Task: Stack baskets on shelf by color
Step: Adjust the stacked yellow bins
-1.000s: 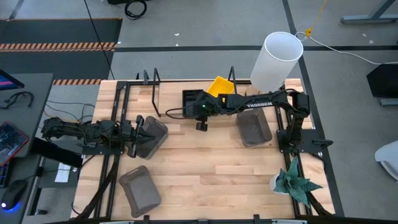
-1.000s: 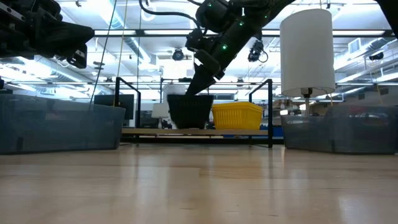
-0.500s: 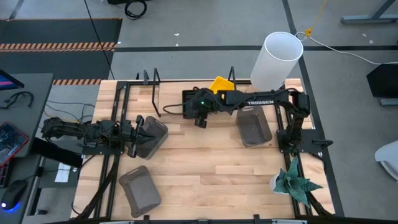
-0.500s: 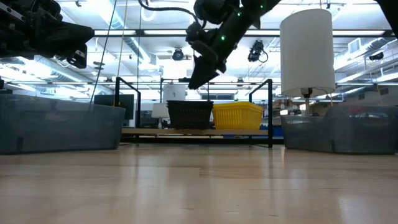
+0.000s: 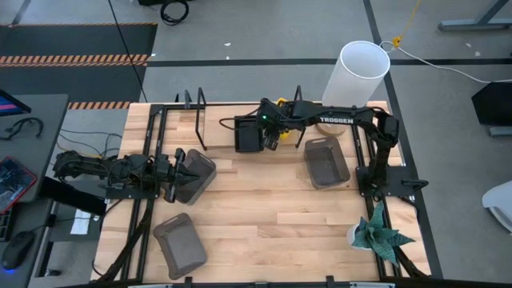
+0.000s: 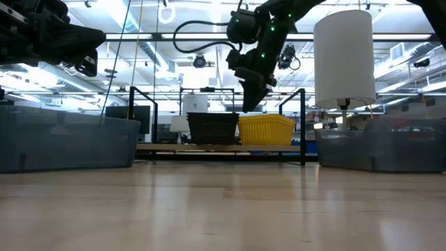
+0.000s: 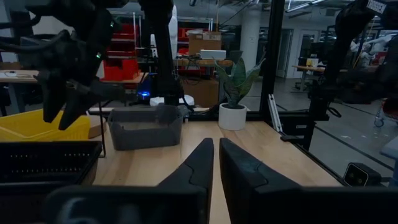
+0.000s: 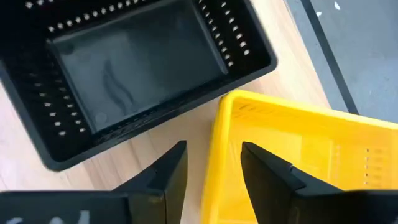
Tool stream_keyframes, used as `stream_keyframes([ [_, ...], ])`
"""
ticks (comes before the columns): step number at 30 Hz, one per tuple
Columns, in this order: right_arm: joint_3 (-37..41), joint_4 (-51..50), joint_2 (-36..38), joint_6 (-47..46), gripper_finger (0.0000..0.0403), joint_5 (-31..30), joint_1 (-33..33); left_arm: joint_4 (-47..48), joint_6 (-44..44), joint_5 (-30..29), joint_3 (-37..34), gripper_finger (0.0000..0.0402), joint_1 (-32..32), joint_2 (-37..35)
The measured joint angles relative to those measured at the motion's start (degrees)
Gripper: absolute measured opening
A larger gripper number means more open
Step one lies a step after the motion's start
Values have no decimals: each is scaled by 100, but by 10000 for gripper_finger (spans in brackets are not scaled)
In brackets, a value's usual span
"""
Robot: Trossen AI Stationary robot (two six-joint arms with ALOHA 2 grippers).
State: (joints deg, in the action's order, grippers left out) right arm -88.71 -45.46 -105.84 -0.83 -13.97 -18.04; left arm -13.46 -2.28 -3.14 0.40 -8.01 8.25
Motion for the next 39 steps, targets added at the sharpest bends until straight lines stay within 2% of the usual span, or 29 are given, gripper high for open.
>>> stream_keyframes([
  [7, 191, 87, 0, 46, 178, 0, -164, 0, 2, -2, 0, 29, 0, 0],
  [13, 509, 77, 0, 95, 176, 80, -263, -1, 2, -1, -1, 37, 2, 0],
  [17, 623, 79, 0, 132, 155, 30, -267, 0, 2, 0, 0, 32, 2, 0],
  [28, 658, -233, 0, 348, 64, 300, 22, 0, 2, -2, -2, 32, 0, 0],
  [39, 656, -636, 4, 447, 29, 221, 294, -2, 2, 0, 0, 28, 0, 0],
])
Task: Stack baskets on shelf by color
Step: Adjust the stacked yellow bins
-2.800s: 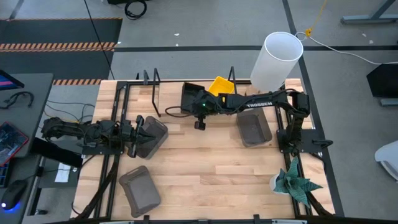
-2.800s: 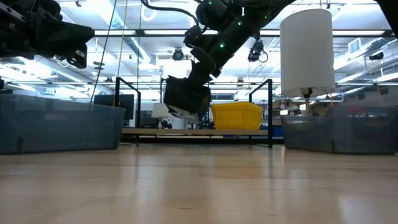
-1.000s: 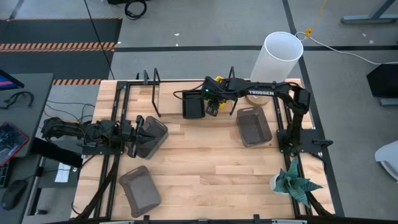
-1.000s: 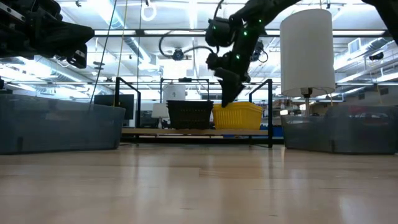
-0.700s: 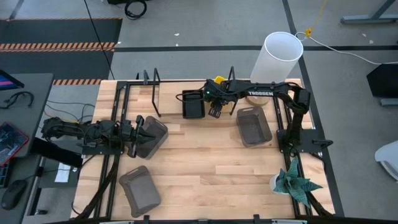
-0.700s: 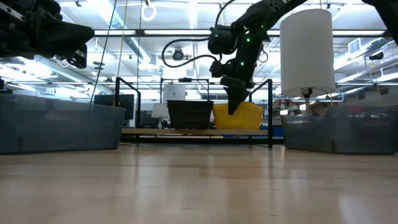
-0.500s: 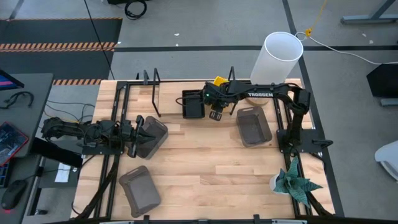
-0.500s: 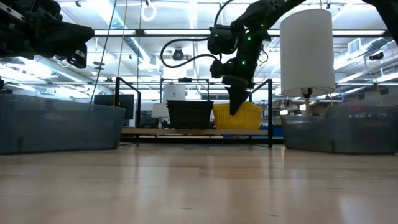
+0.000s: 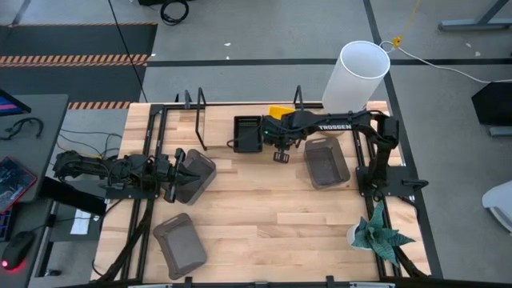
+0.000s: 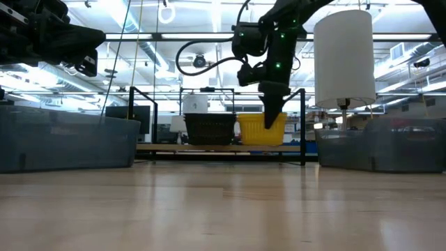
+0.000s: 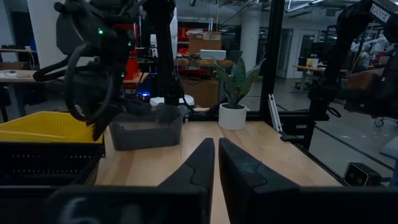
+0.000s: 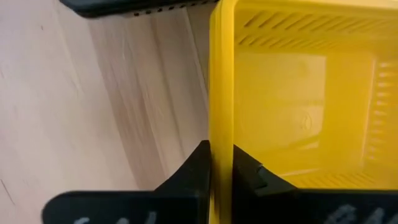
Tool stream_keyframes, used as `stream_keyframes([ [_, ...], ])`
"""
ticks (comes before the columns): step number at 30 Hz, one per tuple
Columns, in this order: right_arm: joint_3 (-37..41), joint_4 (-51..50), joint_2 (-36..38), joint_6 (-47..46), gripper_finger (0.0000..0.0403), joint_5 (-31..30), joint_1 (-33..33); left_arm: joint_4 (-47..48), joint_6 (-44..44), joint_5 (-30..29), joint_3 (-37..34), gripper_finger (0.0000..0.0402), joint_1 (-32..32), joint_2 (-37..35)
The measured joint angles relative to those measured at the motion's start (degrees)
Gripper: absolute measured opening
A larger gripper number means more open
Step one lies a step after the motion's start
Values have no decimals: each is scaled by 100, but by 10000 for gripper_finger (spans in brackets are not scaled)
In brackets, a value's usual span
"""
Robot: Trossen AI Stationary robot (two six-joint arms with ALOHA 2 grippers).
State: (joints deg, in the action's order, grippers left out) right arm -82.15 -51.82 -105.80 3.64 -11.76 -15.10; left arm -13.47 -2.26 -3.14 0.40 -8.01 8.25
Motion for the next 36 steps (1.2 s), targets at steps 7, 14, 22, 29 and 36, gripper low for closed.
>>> stream_keyframes([
  [7, -2, -275, 0, 524, 36, -124, 16, 0, 0, -2, 1, 28, 2, 0],
  [14, 0, -403, 0, 1228, 36, -173, 3, 1, 0, -2, -1, 36, 1, -1],
  [22, 0, -400, 0, 1728, 36, -235, -38, 2, 0, -1, -1, 27, 1, 0],
  [29, 0, -463, 0, 1473, 36, -257, -56, 1, 0, -1, -2, 30, 2, 0],
  [36, 0, -550, 0, 1340, 36, -366, -72, 0, 0, -2, 1, 35, 2, 0],
])
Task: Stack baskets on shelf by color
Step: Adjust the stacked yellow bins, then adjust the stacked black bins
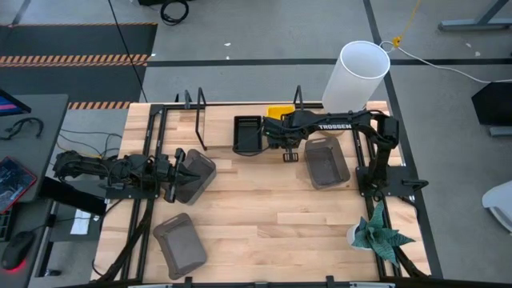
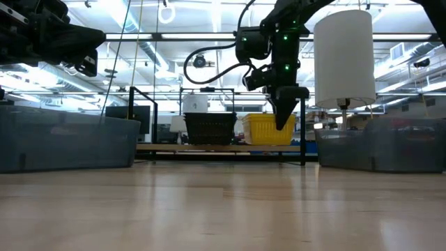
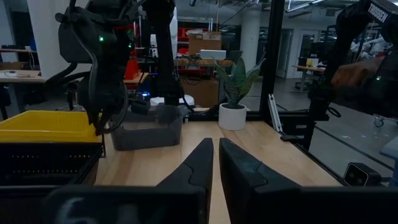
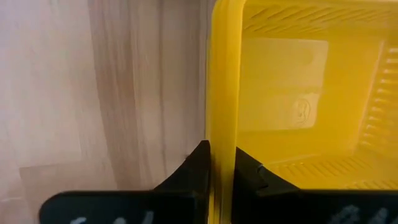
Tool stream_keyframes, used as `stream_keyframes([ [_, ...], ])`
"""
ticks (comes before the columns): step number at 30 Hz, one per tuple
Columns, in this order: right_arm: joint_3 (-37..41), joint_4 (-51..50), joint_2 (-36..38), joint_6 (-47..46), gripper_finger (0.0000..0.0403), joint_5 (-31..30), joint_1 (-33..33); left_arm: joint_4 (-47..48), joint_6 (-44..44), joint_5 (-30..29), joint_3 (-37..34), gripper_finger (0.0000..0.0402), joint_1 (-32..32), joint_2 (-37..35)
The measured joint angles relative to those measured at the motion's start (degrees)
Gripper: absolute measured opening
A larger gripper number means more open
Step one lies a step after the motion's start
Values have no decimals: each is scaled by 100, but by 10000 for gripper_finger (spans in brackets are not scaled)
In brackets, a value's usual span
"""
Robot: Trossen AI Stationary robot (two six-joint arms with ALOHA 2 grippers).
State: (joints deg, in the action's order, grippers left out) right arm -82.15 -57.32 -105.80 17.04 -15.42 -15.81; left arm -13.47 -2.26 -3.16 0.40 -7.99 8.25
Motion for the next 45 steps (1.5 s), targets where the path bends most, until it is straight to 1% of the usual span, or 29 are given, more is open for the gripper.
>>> stream_keyframes([
  [6, 0, -4, -4, 7, 44, -11, -2, 2, 0, 2, -2, 27, 0, 0],
  [10, 9, -29, -13, -35, 68, -15, -4, 2, 0, 0, 0, 25, 0, 0],
  [17, -32, -223, -13, -121, 111, -137, 38, 2, 0, 0, 0, 35, 0, 0],
  [23, -445, -579, -13, -400, 130, -144, 105, 1, 0, 1, -1, 32, -2, 0],
  [30, -1124, -673, -11, -420, 138, -144, 369, 1, 0, 0, 0, 25, 0, 0],
  [32, -1282, -492, -10, -549, 138, -143, 473, 2, 0, 2, -1, 27, -1, 0],
  [34, -1363, -99, -7, -659, 138, -94, 582, 0, 0, 2, -1, 30, 0, -2],
  [38, -1352, 651, -7, -656, 138, 269, 808, 0, 0, 2, -2, 35, -2, 0],
  [40, -1265, 1075, -7, -653, 138, 350, 920, 2, 0, 2, -2, 36, -2, 0],
  [45, -1187, 1519, -15, -683, 138, 363, 1125, 0, 0, 0, -2, 30, 0, -1],
])
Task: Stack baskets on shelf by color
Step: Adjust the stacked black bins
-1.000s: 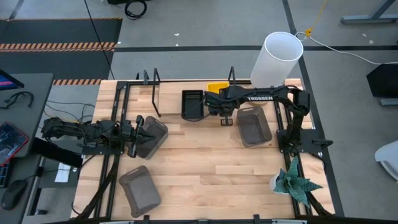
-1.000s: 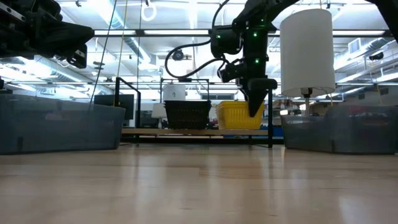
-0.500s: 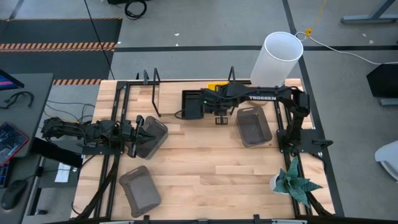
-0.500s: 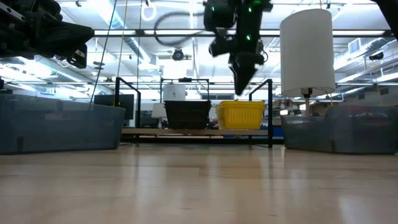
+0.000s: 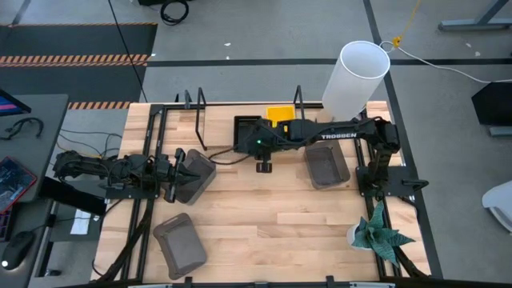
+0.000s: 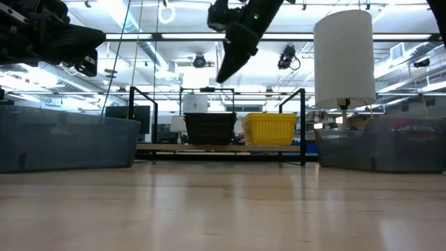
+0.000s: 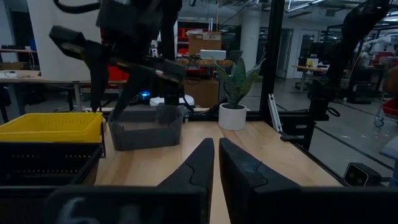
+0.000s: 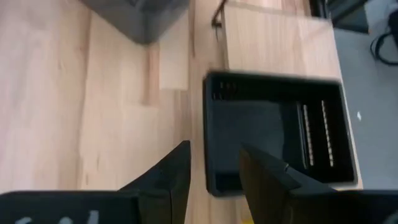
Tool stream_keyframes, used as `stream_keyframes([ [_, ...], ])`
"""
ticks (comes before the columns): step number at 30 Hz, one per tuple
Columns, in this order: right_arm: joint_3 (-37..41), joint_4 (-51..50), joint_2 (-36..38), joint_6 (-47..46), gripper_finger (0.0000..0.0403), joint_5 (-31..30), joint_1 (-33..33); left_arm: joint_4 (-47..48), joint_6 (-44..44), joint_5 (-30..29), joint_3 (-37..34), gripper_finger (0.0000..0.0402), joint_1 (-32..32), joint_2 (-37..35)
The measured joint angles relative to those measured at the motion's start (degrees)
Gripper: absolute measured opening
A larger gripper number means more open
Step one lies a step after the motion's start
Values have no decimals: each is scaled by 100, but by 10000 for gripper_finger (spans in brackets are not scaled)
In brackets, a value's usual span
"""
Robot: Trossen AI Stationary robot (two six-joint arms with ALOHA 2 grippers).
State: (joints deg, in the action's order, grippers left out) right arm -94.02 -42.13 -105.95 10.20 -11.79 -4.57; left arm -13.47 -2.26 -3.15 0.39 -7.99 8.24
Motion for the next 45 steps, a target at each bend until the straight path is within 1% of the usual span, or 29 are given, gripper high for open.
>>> stream_keyframes([
  [7, 7, 935, -48, 12, 138, 173, 154, 2, 0, 0, 2, 26, 0, 1],
  [11, 7, 1563, -388, 82, 138, 294, 143, 0, 0, 0, 2, 31, -1, -1],
  [14, 7, 1876, -755, 335, 138, 303, 96, -18, 0, 0, 1, 35, -1, -1],
  [19, -80, 1987, -1201, 642, 152, 239, -61, -10, 0, 2, 2, 34, 0, 1],
  [25, -125, 2324, -1190, 690, 194, 273, -217, -22, 0, 2, 2, 27, 0, -1],
  [29, -136, 2548, -1147, 744, 211, 422, -222, -22, 0, 2, 2, 25, -1, -1],
  [36, -124, 2497, -1346, 1165, 213, 430, -222, -22, 0, 2, 2, 34, -2, -1],
  [40, -131, 2481, -1395, 1397, 209, 57, -222, -27, 0, 1, 0, 35, 0, -1],
  [45, -131, 2295, -1405, 1373, 208, -47, -300, -30, 0, 2, 1, 29, -2, 1],
])
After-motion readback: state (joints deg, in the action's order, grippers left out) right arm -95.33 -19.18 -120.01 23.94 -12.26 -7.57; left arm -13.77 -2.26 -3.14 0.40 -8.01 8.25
